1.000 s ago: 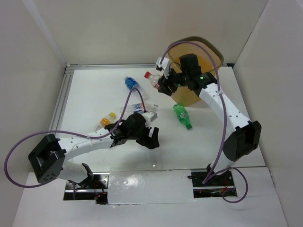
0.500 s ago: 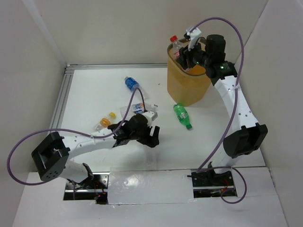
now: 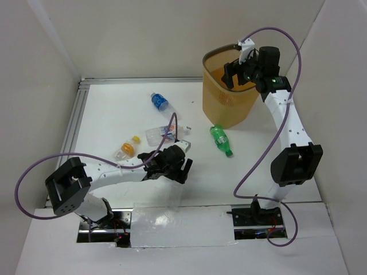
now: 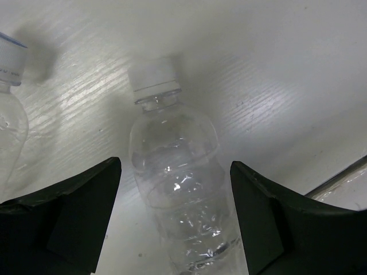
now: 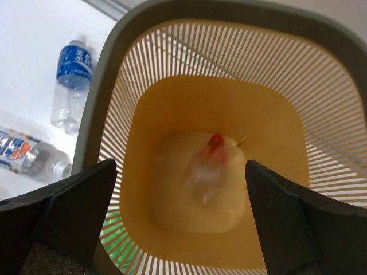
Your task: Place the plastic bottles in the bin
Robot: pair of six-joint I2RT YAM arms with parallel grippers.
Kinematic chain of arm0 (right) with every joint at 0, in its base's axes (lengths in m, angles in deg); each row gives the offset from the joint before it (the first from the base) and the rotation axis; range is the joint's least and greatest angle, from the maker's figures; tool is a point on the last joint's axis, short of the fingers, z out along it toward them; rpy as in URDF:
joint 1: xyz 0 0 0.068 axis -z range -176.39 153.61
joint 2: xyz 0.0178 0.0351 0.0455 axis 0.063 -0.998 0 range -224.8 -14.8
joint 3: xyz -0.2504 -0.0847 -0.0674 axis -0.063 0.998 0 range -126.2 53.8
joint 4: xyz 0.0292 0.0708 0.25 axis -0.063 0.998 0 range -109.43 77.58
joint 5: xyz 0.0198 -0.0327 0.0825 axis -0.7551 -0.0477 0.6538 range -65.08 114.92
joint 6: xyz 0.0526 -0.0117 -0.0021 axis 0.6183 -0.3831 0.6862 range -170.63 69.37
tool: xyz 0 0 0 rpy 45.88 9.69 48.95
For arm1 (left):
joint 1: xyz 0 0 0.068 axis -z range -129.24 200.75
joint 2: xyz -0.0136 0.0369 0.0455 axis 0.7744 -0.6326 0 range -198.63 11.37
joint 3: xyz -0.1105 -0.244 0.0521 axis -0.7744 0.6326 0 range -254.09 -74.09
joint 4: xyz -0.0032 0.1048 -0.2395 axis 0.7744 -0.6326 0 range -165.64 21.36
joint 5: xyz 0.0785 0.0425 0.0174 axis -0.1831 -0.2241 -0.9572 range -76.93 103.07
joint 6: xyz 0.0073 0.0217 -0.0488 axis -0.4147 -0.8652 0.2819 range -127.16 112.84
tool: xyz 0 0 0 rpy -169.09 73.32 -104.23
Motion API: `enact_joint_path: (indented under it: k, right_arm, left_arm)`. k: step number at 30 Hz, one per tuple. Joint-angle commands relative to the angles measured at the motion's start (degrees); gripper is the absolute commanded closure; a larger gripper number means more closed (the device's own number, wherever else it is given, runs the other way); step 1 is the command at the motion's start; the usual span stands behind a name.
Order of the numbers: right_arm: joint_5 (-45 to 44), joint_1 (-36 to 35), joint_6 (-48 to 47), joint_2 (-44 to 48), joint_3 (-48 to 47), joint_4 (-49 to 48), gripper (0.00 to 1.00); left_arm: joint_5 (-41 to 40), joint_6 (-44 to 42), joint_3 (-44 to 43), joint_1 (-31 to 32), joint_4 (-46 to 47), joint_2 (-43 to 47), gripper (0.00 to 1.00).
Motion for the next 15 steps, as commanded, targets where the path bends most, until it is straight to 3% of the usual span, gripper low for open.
enact_joint_path:
  k: [1,4,6,7,11,15]
  right_arm:
    - [6.5,1.5,-1.2,3.0,-0.3,-2.2,0.00]
    - [11.6,3.1,-2.5,4.8,-0.3,0.1,0.06]
    - [14.0,4.0,-3.2,7.0,0.3,0.1,0.13]
    - [15.4,5.6,-3.7,7.8,0.9,0.6,0.21]
    - [24.2,9.8,-3.2,10.2,0.9,2.6,0.33]
    - [37.5,13.6,-4.6,10.8,-2.2,9.1,0.36]
  left_arm:
    - [-3.9,1.0,-2.5,1.6,-1.2,2.1,0.10]
    - [-4.4,1.0,-3.0,2.1,-2.6,1.5,0.10]
    - [-4.4,1.6,-3.0,2.1,-3.1,-0.2,0.10]
    - [-4.4,1.6,-3.0,2.1,-3.6,-0.8,0.10]
    - [-4.4,2.1,-3.0,2.7,-3.6,-4.2,0.13]
    - [-5.0,2.1,-3.0,3.3,-4.2,-6.6,0.20]
